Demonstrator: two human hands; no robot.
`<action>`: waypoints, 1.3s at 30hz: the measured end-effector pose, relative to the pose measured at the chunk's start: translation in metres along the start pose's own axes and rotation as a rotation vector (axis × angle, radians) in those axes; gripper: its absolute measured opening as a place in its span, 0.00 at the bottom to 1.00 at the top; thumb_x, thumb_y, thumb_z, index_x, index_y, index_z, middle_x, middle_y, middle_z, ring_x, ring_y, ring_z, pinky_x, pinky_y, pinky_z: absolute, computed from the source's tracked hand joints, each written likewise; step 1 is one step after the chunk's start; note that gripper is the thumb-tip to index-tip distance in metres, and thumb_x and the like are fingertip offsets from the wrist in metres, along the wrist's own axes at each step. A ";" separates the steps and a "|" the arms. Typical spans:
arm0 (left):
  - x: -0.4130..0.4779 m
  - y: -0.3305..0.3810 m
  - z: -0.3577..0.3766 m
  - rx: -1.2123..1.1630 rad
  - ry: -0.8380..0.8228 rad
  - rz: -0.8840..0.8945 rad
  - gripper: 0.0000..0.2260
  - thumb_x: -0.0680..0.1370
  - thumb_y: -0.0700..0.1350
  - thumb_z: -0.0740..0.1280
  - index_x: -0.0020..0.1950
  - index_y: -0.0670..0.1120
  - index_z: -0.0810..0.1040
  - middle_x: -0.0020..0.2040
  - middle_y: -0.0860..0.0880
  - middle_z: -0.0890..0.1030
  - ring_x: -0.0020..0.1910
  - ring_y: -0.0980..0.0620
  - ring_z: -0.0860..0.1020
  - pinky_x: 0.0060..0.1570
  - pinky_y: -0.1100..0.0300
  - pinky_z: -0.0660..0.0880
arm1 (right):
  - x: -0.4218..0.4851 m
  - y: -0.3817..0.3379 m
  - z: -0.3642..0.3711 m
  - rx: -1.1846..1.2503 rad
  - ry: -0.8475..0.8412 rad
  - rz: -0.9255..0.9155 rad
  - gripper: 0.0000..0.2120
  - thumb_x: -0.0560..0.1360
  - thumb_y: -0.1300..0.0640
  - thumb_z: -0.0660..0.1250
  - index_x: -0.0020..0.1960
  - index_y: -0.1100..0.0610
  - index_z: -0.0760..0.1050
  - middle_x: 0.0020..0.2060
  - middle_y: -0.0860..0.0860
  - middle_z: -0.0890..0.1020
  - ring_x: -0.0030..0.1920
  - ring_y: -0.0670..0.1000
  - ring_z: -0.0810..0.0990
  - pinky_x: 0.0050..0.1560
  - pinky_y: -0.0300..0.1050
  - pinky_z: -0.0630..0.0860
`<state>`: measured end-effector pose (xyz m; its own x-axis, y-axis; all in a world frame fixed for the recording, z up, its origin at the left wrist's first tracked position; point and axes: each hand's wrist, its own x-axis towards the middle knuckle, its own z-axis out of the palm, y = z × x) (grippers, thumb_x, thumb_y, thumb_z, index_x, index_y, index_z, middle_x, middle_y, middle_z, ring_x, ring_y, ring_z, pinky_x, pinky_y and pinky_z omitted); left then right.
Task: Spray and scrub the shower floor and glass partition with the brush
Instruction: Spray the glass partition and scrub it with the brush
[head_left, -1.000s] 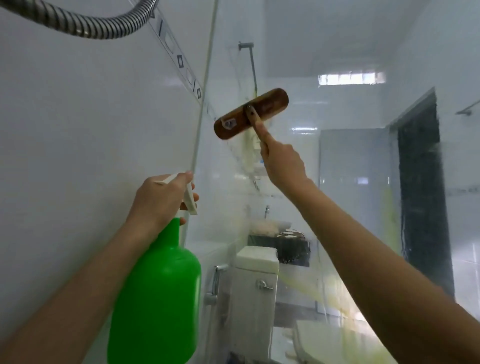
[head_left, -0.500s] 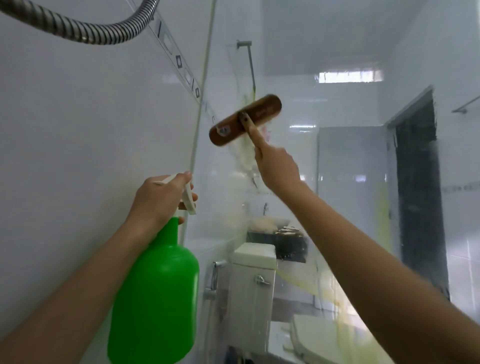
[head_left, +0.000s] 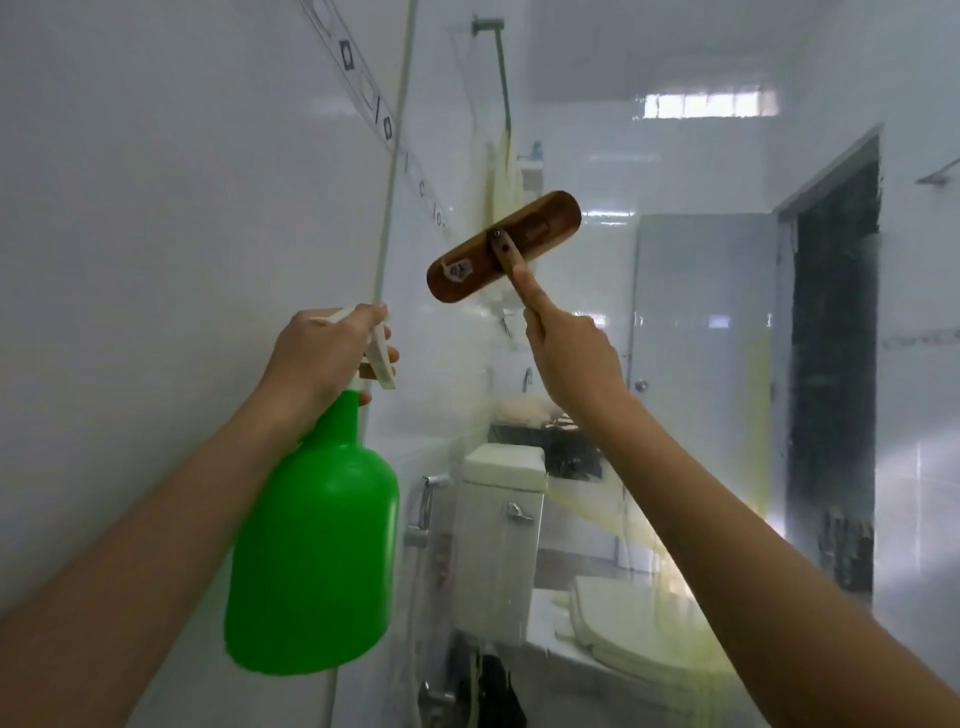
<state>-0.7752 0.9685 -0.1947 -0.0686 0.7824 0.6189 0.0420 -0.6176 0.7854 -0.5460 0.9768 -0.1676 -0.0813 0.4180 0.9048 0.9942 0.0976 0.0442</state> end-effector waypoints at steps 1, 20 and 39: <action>0.000 -0.002 0.001 0.008 -0.006 -0.002 0.15 0.81 0.53 0.64 0.52 0.42 0.83 0.46 0.44 0.86 0.46 0.45 0.85 0.33 0.59 0.73 | -0.017 0.008 0.005 -0.006 -0.011 0.027 0.27 0.84 0.52 0.49 0.77 0.40 0.40 0.29 0.50 0.70 0.26 0.47 0.74 0.33 0.42 0.80; -0.031 -0.022 0.049 -0.108 -0.098 -0.046 0.15 0.82 0.54 0.63 0.50 0.45 0.83 0.44 0.46 0.87 0.45 0.47 0.86 0.28 0.62 0.72 | -0.219 0.083 -0.031 -0.028 -0.142 0.304 0.29 0.78 0.47 0.48 0.76 0.41 0.40 0.24 0.45 0.67 0.22 0.43 0.70 0.21 0.29 0.64; -0.098 -0.036 0.150 -0.351 -0.213 -0.170 0.15 0.80 0.53 0.63 0.52 0.42 0.83 0.46 0.44 0.88 0.42 0.48 0.87 0.19 0.67 0.69 | -0.218 0.184 -0.050 0.033 0.192 0.208 0.25 0.79 0.44 0.50 0.74 0.34 0.48 0.26 0.50 0.75 0.23 0.48 0.74 0.25 0.38 0.75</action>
<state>-0.6207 0.9263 -0.2825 0.1631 0.8517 0.4981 -0.2953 -0.4395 0.8483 -0.3417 0.8585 -0.3359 0.1418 0.2542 0.9567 0.9851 0.0588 -0.1616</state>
